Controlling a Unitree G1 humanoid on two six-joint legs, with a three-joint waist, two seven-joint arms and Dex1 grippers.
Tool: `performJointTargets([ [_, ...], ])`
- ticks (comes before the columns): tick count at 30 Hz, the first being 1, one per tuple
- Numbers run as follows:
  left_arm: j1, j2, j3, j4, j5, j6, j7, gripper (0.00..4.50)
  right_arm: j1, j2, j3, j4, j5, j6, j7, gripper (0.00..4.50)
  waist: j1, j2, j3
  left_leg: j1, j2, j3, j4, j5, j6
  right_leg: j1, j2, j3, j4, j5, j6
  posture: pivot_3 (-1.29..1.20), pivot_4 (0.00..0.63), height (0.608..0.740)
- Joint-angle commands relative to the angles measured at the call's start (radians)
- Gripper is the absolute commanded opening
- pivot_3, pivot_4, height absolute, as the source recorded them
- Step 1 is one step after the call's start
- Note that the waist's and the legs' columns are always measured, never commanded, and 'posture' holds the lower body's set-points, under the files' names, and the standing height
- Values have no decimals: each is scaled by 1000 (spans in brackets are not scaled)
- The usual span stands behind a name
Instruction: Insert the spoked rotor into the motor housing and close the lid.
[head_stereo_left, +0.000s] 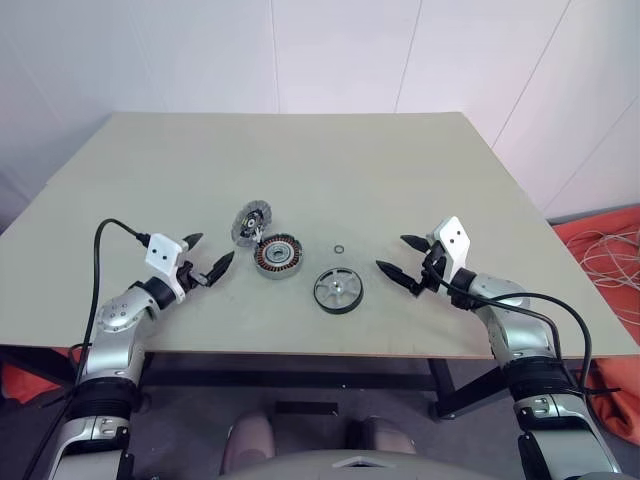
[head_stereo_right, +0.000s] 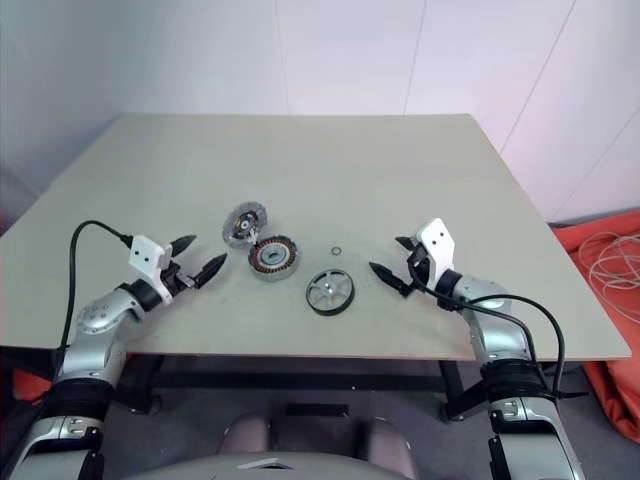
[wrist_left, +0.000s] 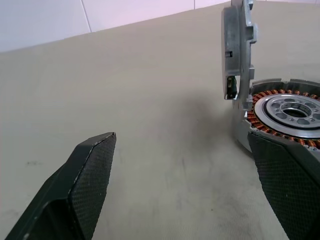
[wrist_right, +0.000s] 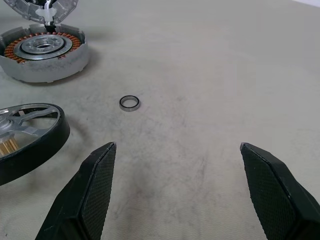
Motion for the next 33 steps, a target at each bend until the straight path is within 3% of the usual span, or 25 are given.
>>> performJointTargets([
  [1, -5, 8, 15, -40, -11, -14, 1, 4491, -27, 2, -25, -73, 58, 78, -1, 4500, 0, 0, 0, 0, 0, 0, 0, 0, 0, 0, 0, 0, 0, 0, 0, 0, 0, 740],
  [5, 6, 8, 12, -81, -32, 10, -16, 4491, -66, -10, -46, -191, 135, 378, -67, 4500, 0, 0, 0, 0, 0, 0, 0, 0, 0, 0, 0, 0, 0, 0, 0, 0, 0, 740],
  [9, 37, 10, 9, -128, -47, 26, -32, 4491, -144, -37, -77, -303, 282, 802, -119, 4500, 1, 1, 1, 0, 0, 0, 0, 0, 0, 0, 0, 0, 1, 0, 0, 0, 0, 740],
  [13, 64, 9, 13, -157, -59, 31, -45, 4491, -241, -33, -132, -318, 432, 1248, -178, 4500, 5, 2, 1, 2, 0, 0, 0, 0, -1, 1, 0, 0, 1, 0, 0, 0, 0, 740],
  [17, 78, 7, 15, -162, -67, 23, -56, 4491, -296, -14, -160, -313, 496, 1540, -207, 4500, 11, 2, 1, 2, 0, 0, 0, 0, -1, 1, 0, 0, 1, 0, 0, 0, 0, 740],
  [33, 58, 1, 6, -123, -66, 2, -75, 4491, -252, 77, -187, -227, 585, 1600, -375, 4500, 14, 2, 1, 2, 0, 0, 0, 2, -3, 0, 0, 0, 1, 0, 0, 0, 0, 740],
])
